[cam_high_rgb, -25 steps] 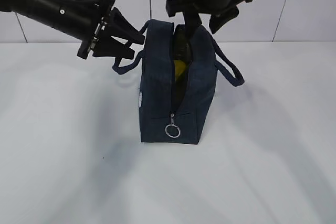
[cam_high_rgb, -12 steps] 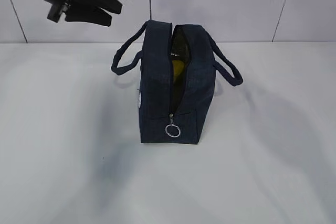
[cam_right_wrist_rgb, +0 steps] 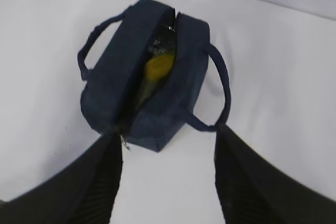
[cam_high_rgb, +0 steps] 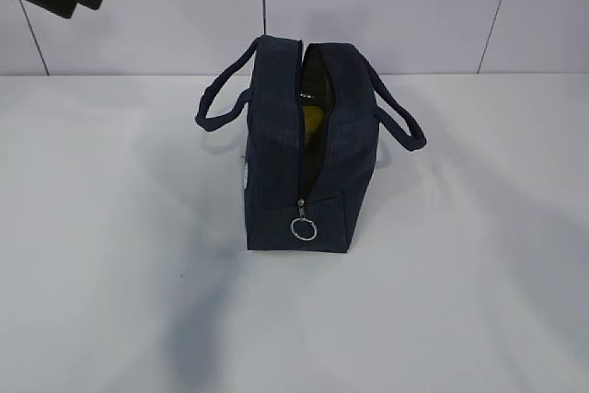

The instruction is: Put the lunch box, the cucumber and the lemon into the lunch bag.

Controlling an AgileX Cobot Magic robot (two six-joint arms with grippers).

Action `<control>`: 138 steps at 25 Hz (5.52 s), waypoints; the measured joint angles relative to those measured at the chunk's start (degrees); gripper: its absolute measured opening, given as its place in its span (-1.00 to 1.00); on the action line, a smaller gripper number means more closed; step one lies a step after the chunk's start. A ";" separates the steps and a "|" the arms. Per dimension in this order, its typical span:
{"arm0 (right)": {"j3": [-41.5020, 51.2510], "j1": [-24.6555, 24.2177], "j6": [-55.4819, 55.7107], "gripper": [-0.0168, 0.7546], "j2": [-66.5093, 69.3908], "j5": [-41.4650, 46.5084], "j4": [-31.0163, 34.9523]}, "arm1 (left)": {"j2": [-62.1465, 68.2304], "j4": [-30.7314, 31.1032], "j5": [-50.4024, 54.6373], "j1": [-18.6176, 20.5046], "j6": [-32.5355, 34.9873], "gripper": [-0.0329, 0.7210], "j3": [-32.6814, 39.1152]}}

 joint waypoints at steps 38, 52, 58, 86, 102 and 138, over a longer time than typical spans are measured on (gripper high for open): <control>72.59 0.00 -0.80 -0.04 -29.35 -67.59 1.47 | -33.87 12.84 1.33 0.00 -1.71 -0.29 28.43; 84.57 0.00 0.66 -0.04 -13.35 -101.98 -5.45 | -39.76 12.41 -3.47 0.00 0.09 -0.23 37.54; 85.07 0.00 3.88 -0.04 -3.40 -112.08 -8.85 | -44.12 11.49 -7.47 0.00 0.20 -0.23 40.47; 79.80 0.00 3.78 -0.04 27.46 -137.77 -12.62 | -44.26 5.29 -12.53 0.00 0.20 -0.27 40.57; 72.57 0.00 2.50 -0.04 34.95 -137.77 -13.23 | -44.26 4.94 -13.41 0.00 0.20 -0.27 40.57; 68.51 0.00 2.33 -0.05 38.48 -137.54 -17.70 | -44.26 4.94 -14.86 0.00 0.20 -0.29 40.57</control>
